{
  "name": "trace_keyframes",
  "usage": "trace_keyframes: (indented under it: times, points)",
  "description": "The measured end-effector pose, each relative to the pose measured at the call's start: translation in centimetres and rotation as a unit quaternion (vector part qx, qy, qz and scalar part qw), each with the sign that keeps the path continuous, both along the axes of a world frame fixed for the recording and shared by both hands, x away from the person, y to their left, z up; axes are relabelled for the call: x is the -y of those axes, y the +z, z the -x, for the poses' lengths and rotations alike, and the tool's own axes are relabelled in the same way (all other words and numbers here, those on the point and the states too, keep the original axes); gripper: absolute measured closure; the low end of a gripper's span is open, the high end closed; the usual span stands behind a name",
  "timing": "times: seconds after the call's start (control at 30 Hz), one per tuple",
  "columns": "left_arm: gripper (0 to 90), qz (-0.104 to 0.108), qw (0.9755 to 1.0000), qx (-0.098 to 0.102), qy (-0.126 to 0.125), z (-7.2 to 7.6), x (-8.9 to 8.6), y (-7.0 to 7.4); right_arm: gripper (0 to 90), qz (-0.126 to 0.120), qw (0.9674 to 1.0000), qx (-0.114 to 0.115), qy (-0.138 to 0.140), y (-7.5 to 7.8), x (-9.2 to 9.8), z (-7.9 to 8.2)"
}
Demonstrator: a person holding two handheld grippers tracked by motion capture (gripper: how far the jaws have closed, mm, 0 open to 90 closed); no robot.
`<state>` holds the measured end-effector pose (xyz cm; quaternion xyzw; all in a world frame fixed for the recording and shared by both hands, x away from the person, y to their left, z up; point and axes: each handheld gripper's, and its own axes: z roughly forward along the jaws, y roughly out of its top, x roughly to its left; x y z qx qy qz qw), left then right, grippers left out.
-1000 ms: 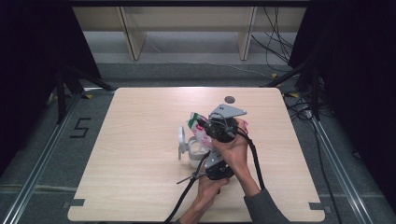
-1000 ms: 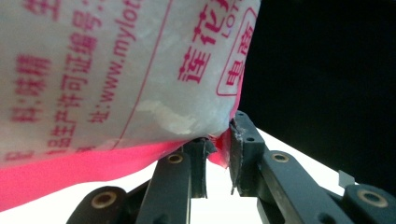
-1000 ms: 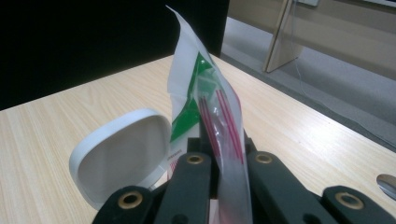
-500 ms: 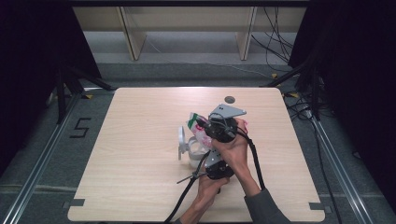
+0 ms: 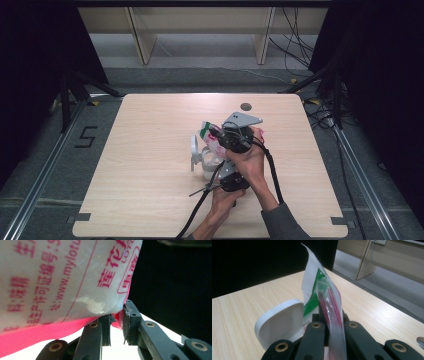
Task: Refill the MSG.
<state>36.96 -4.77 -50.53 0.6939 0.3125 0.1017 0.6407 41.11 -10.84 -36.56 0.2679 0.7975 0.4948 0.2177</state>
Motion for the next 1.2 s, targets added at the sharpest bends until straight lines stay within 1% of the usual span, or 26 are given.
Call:
trace_keyframes:
  times: [0.07,0.13,0.17,0.2,0.27,0.3,0.33,0.37,0.4,0.43,0.47,0.53,0.57,0.6,0.67,0.7,0.73,0.77,0.8,0.87,0.9,0.93,0.97,1.03,1.1,1.2]
  points:
    - [77.9,0.002,1.0000,0.001,-0.001,0.00,0.00,-0.01,89.9,-0.006,0.9999,-0.002,-0.008,-0.01,-0.01,0.06]
    - [77.8,0.003,1.0000,-0.001,-0.003,-0.02,0.00,-0.01,89.9,-0.004,1.0000,-0.002,-0.008,-0.01,-0.05,0.06]
    - [77.8,0.009,0.9999,-0.006,0.001,0.04,0.10,0.07,89.9,-0.002,1.0000,-0.002,-0.006,-0.03,-0.07,0.07]
    - [77.8,0.028,0.9996,-0.008,0.007,0.09,0.34,0.04,89.9,0.003,0.9999,-0.012,-0.003,0.05,-0.03,0.17]
    - [77.8,0.002,1.0000,0.001,-0.003,0.01,-0.01,0.02,89.9,0.002,1.0000,-0.003,-0.005,0.03,-0.06,0.04]
    - [77.8,0.002,1.0000,0.001,-0.003,-0.02,-0.03,-0.02,89.9,0.001,1.0000,0.001,-0.001,0.02,-0.03,-0.08]
    - [77.8,0.005,1.0000,-0.001,-0.004,-0.04,-0.05,-0.02,89.9,-0.002,1.0000,-0.002,0.004,0.01,0.01,-0.17]
    - [77.8,0.004,1.0000,-0.001,-0.003,-0.05,-0.09,0.00,89.9,0.001,1.0000,-0.002,0.001,0.07,0.08,-0.13]
    - [77.8,0.006,1.0000,-0.001,-0.002,-0.03,-0.06,0.05,89.9,-0.001,1.0000,0.005,-0.002,0.00,-0.04,-0.09]
    - [77.8,0.004,1.0000,0.003,-0.003,0.02,-0.12,0.07,89.9,-0.002,1.0000,0.003,-0.002,0.02,-0.15,0.00]
    - [77.8,0.015,0.9998,0.007,-0.008,-0.07,-0.05,0.02,89.9,0.006,1.0000,0.002,0.004,0.14,-0.13,0.01]
    - [77.8,0.047,0.9989,-0.005,0.004,0.07,0.34,0.06,89.9,0.008,1.0000,0.002,0.004,0.19,-0.18,0.07]
    - [77.8,0.011,0.9999,0.003,-0.005,-0.03,-0.09,0.07,89.9,0.005,1.0000,0.001,0.004,0.19,-0.18,0.07]
    - [77.8,0.005,1.0000,0.002,-0.003,0.02,-0.14,0.11,89.9,0.005,1.0000,0.000,0.002,0.20,-0.19,0.08]
    - [77.8,0.004,1.0000,0.002,-0.003,0.03,-0.14,0.08,90.0,0.007,0.9999,0.003,0.007,0.16,-0.17,-0.02]
    - [77.8,0.004,1.0000,-0.001,-0.003,0.03,-0.14,0.08,89.9,0.004,1.0000,-0.001,0.005,0.10,-0.22,-0.02]
    - [77.8,0.007,1.0000,-0.001,-0.004,0.00,-0.09,0.03,89.9,0.007,1.0000,-0.001,0.005,0.11,-0.17,-0.03]
    - [77.8,0.011,0.9999,0.000,-0.005,-0.02,-0.05,-0.01,89.9,0.010,0.9999,0.004,0.006,0.08,-0.12,-0.12]
    - [77.8,0.004,1.0000,0.001,-0.002,0.02,-0.11,0.03,90.0,0.003,1.0000,-0.006,-0.002,0.06,-0.17,0.03]
    - [77.8,0.008,1.0000,0.001,-0.004,-0.06,-0.12,0.01,89.9,-0.003,1.0000,-0.003,-0.006,0.01,-0.25,0.03]
    - [77.8,0.014,0.9999,0.002,-0.006,-0.13,-0.08,-0.04,89.9,-0.001,1.0000,0.000,-0.002,0.02,-0.24,-0.02]
    - [77.9,0.026,0.9997,-0.002,-0.002,-0.07,0.07,-0.02,89.9,0.000,1.0000,0.002,0.001,0.02,-0.25,-0.04]
    - [77.8,0.017,0.9998,0.002,-0.006,-0.09,-0.05,-0.02,89.9,0.005,1.0000,-0.001,0.001,0.12,-0.18,0.02]
    - [77.8,0.004,1.0000,0.001,-0.002,0.00,-0.18,0.06,89.9,0.002,1.0000,-0.008,-0.001,0.13,-0.25,0.10]
    - [77.8,0.016,0.9998,0.001,-0.007,-0.12,-0.09,-0.03,89.9,0.002,1.0000,-0.006,0.000,0.10,-0.22,0.07]
    - [77.8,0.014,0.9999,0.003,-0.006,-0.11,-0.13,-0.03,89.9,0.001,1.0000,-0.007,0.000,0.10,-0.27,0.08]
